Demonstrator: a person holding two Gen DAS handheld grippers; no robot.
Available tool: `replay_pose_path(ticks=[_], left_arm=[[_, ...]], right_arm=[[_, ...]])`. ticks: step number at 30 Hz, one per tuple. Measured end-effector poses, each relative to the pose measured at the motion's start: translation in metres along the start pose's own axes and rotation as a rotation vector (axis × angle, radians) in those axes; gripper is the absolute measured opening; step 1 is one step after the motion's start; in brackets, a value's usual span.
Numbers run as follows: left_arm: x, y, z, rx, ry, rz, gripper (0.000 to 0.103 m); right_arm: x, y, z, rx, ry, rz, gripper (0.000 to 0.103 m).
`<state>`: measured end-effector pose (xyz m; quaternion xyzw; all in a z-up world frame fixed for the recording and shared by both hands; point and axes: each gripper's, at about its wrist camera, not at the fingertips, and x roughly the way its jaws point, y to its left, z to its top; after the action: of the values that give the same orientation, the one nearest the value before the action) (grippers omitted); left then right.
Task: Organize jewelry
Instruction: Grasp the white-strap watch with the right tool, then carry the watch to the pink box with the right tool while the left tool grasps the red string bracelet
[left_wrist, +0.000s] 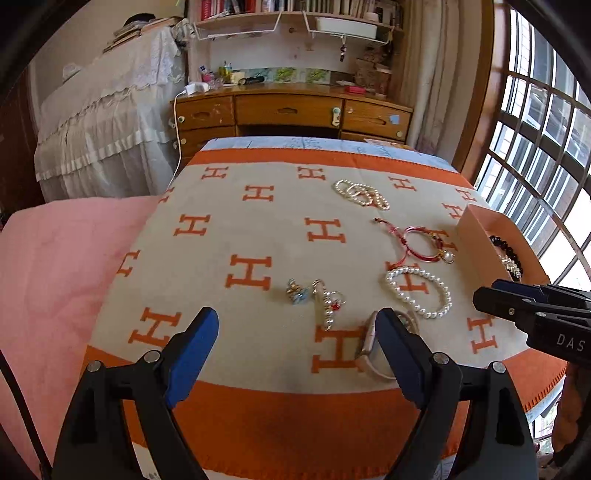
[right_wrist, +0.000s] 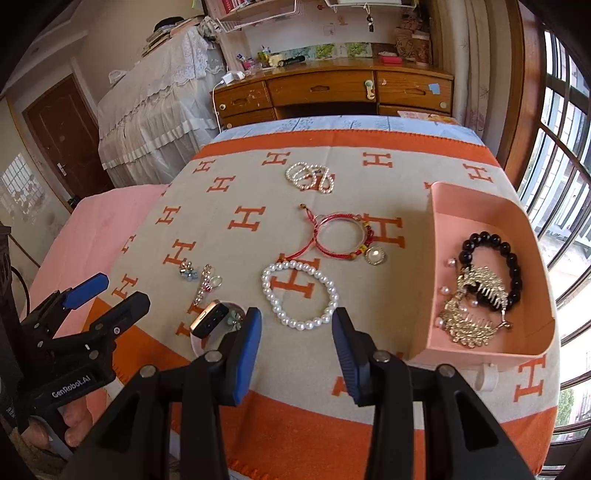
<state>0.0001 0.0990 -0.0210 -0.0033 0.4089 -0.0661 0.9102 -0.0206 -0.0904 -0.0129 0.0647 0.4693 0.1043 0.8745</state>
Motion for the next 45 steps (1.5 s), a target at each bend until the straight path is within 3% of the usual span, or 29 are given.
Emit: replay_pose_path(ticks=[7, 15, 17, 19, 20, 21, 27, 45], left_arm=[[0.015, 0.034, -0.005, -0.080, 0.036, 0.002, 0.086], [0.027, 0.039, -0.006, -0.078, 0.060, -0.021, 0.086], [0.028, 0.041, -0.006, -0.083, 0.062, -0.023, 0.086], [0.029, 0.043, -0.006, -0.092, 0.067, -0.025, 0.086], [0.030, 0.045, -0.007, -0.096, 0.071, -0.027, 0.086], [0.031, 0.045, -0.007, -0.099, 0.075, -0.028, 0.086], [0.033, 0.042, -0.007, -0.086, 0.083, -0.027, 0.086], [0.044, 0.004, 0.030, 0.015, 0.070, -0.012, 0.086]], right_arm=[[0.039, 0.018, -0.005, -0.011, 0.143, 0.058, 0.040], [0.065, 0.037, -0.009, -0.070, 0.224, 0.022, 0.040], [0.065, 0.041, -0.010, -0.091, 0.207, 0.006, 0.038], [0.066, 0.044, -0.010, -0.109, 0.201, -0.007, 0.025], [0.067, 0.045, -0.011, -0.114, 0.202, -0.004, 0.012], [0.068, 0.045, -0.011, -0.114, 0.202, 0.001, 0.011], [0.063, 0.027, -0.007, -0.033, 0.166, 0.044, 0.010], [0.012, -0.041, 0.013, 0.161, -0.084, 0.114, 0.009]])
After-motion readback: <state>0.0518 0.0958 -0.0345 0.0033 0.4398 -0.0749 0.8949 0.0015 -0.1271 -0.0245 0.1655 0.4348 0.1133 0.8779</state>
